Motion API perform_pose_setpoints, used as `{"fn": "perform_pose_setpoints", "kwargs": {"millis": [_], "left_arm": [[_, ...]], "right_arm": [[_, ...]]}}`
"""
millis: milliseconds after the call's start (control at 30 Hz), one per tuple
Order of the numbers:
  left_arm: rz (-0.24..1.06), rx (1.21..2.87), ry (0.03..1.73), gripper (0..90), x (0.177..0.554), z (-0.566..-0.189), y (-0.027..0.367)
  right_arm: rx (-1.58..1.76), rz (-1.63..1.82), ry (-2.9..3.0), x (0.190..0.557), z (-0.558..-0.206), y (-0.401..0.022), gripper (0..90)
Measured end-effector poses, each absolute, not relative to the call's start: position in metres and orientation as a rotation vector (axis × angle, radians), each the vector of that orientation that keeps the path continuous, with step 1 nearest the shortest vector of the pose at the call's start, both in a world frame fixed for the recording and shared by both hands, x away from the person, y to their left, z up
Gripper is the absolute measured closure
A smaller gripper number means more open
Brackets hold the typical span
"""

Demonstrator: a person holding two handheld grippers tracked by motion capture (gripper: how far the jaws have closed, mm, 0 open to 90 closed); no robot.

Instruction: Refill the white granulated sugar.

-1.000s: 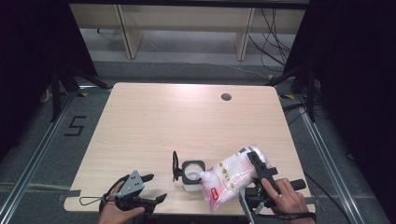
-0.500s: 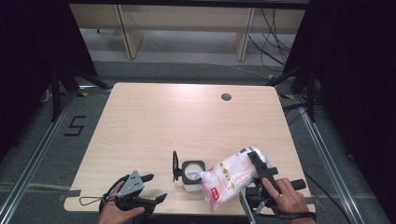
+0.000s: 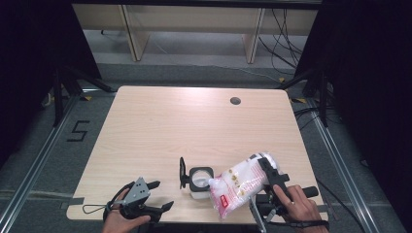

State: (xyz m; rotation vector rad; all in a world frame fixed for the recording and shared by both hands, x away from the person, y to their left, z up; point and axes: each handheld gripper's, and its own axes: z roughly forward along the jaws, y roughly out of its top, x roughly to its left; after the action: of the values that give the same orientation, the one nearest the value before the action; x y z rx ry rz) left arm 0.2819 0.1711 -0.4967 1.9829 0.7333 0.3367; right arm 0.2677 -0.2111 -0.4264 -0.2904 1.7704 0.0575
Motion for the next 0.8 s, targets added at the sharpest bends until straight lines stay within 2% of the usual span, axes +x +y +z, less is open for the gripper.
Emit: {"fn": "perform_pose_setpoints", "kwargs": {"millis": [800], "left_arm": [[0.343, 1.991, 0.721, 17.6, 0.2824, -0.4963, 0.1716]], "right_arm": [[-0.256, 0.08, 1.789, 0.2677, -0.4296, -0.2123, 37.9]]}}
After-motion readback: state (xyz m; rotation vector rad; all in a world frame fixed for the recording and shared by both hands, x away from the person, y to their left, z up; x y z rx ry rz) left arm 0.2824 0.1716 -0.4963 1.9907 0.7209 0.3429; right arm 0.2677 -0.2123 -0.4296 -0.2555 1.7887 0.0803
